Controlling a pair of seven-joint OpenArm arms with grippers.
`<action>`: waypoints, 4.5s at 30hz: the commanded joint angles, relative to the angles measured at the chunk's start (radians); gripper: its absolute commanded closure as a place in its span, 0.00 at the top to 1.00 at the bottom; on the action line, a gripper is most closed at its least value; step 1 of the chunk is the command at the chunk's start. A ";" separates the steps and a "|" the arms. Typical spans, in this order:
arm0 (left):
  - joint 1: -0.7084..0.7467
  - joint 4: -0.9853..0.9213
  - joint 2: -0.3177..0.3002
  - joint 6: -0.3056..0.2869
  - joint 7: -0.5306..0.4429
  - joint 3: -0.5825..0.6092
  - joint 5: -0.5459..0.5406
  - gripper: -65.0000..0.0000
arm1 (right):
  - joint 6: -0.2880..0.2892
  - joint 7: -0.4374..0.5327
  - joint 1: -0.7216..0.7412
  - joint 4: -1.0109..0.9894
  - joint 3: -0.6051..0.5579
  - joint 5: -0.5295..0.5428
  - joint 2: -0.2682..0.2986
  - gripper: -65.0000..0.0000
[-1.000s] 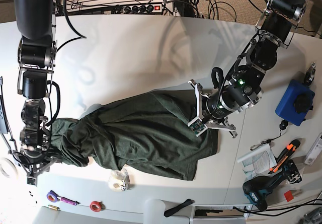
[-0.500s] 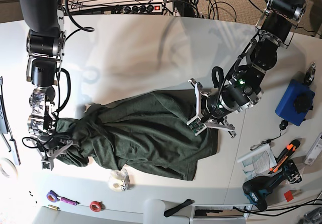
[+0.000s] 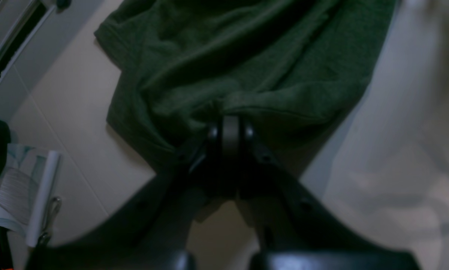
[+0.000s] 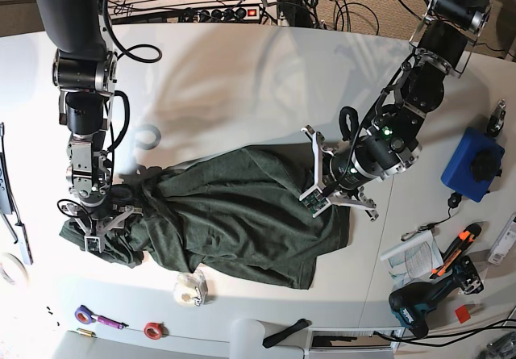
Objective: Layout the t-shirt on the table in an organized manner, then fold the t-shirt properly
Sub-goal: 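Grasp the shirt end with the right gripper beside the sleeve, then lift the shirt with both grippers and stretch it between them, then raise the held green shirt high with both grippers, letting it hang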
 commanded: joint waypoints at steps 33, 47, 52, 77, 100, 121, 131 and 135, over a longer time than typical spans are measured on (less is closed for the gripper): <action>-0.022 0.014 -0.003 0.000 -0.018 -0.008 -0.002 0.00 | -0.156 0.075 0.102 -0.062 0.003 -0.036 -0.037 0.36; -0.022 0.014 -0.003 0.001 -0.018 -0.008 -0.002 0.00 | -0.229 0.055 0.103 -0.061 0.003 -0.033 -0.029 0.00; -0.022 0.014 -0.003 0.001 -0.018 -0.008 0.013 0.00 | -0.265 0.066 0.114 -0.040 0.003 -0.033 0.012 0.00; -0.126 0.014 -0.022 0.118 -0.047 -0.009 0.218 0.00 | -0.118 -0.608 -0.315 1.115 0.012 0.202 0.328 0.00; -0.570 -0.439 0.022 0.117 -0.217 -0.041 0.148 0.00 | -0.056 -0.422 0.266 0.344 0.018 0.251 0.172 0.00; -0.649 -0.800 -0.002 -0.076 -0.207 -0.041 -0.027 0.00 | 0.215 -0.576 0.378 0.074 0.017 0.374 0.118 0.00; -0.876 -0.801 0.017 -0.014 -0.243 -0.041 -0.050 0.00 | 0.077 -0.378 0.523 0.078 0.017 0.293 0.113 0.00; -0.965 -0.801 0.018 -0.015 -0.236 -0.041 -0.083 0.00 | 0.077 -0.378 0.603 0.078 0.017 0.300 0.116 0.00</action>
